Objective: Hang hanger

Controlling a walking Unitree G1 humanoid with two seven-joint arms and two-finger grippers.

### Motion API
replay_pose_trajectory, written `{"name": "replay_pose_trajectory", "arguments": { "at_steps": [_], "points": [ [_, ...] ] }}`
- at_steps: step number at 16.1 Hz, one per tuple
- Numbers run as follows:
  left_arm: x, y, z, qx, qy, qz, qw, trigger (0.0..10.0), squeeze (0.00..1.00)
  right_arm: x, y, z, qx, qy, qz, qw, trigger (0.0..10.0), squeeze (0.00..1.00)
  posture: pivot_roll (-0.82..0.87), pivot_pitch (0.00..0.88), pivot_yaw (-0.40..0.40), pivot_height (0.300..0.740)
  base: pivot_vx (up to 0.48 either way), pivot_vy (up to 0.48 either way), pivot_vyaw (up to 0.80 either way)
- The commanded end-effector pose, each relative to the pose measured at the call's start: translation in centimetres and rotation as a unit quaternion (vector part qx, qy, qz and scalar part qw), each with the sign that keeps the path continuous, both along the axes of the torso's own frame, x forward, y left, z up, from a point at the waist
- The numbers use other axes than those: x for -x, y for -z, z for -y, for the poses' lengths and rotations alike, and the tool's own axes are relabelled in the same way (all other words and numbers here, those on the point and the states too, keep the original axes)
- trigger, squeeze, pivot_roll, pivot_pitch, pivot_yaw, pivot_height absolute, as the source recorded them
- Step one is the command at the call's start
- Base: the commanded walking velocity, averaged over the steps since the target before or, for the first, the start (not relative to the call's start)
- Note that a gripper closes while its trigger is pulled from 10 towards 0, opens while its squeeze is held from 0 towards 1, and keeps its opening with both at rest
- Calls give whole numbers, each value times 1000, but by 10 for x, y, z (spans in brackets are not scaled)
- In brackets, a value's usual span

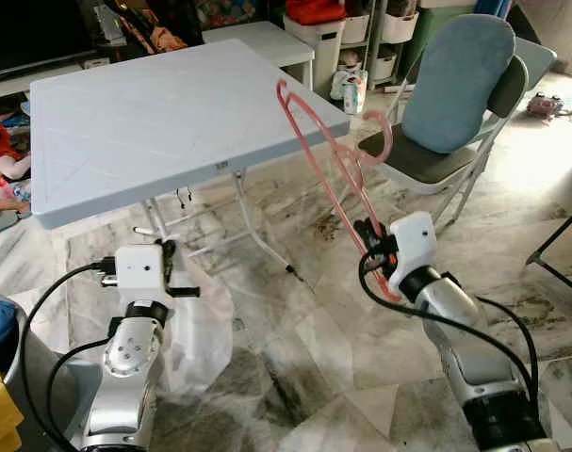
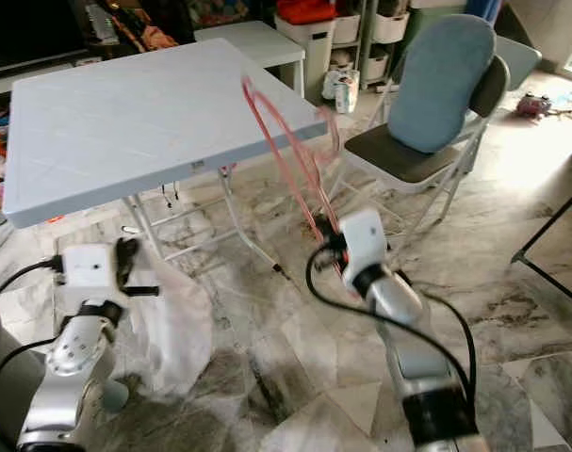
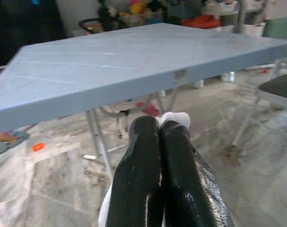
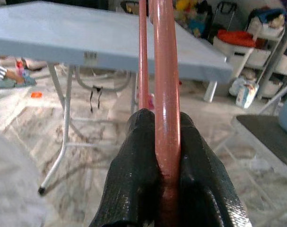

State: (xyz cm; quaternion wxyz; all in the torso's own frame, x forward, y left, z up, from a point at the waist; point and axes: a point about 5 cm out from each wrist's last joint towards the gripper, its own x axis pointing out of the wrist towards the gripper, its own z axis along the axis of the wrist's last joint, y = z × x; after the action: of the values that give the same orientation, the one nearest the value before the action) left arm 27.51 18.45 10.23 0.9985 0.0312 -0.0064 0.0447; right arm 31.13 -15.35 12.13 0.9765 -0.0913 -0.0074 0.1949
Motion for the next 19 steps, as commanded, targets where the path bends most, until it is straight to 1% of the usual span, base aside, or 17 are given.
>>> {"name": "replay_pose_trajectory", "arguments": {
  "at_steps": [1, 2, 3, 4, 5, 6, 7, 9, 13, 15, 19],
  "points": [
    [0, -10, -4, -12, -12, 29, 999, 10000, 0, 1, -10, 1, 15, 14, 33, 999, 10000, 0, -129, 0, 33, 731, 0, 0, 0],
    [1, -8, -7, -16, -15, 26, 999, 10000, 0, 3, -7, 4, -5, 22, 21, 1000, 10000, 0, -121, 0, 23, 731, 0, 0, 0],
    [1, -7, -8, -16, -16, 26, 999, 10000, 0, 3, -6, 6, -9, 29, 18, 999, 10000, 0, -119, 0, 23, 731, 0, 0, 0],
    [3, -5, -12, -24, -25, 26, 999, 10000, 0, 7, -1, 10, -13, 39, -4, 999, 10000, 0, -111, 0, 18, 731, 0, 0, 0],
    [4, -3, -14, -23, -30, 23, 999, 10000, 0, 8, 1, 12, -12, 46, -6, 999, 10000, 0, -108, 0, 18, 731, 0, 0, 0],
    [6, 0, -15, -20, -33, 17, 999, 10000, 0, 9, 3, 13, 2, 56, -1, 998, 10000, 0, -105, 0, 18, 731, 0, 0, 0],
    [7, 1, -13, -18, -32, 14, 999, 10000, 0, 7, 5, 13, -1, 65, -7, 998, 10000, 0, -101, 0, 20, 731, 0, 0, 0],
    [7, 1, -11, -16, -33, 16, 999, 10000, 0, 6, 2, 10, 22, 59, 7, 998, 10000, 0, -96, 0, 20, 731, 0, 0, 0],
    [6, -2, -7, -12, -33, 23, 999, 10000, 0, 2, -5, 3, 7, 50, 16, 999, 10000, 0, -92, 0, 24, 731, 260, 0, 800],
    [3, -6, -11, -16, -36, 28, 999, 10000, 0, 0, -7, 0, -6, 46, 16, 999, 10000, 0, -93, 0, 24, 731, 277, 0, 0],
    [-4, -16, -18, -15, -50, 44, 998, 10000, 0, 1, -8, -2, -4, 38, 21, 999, 10000, 0, -97, 0, 21, 731, 290, 0, 0]
  ]
}}
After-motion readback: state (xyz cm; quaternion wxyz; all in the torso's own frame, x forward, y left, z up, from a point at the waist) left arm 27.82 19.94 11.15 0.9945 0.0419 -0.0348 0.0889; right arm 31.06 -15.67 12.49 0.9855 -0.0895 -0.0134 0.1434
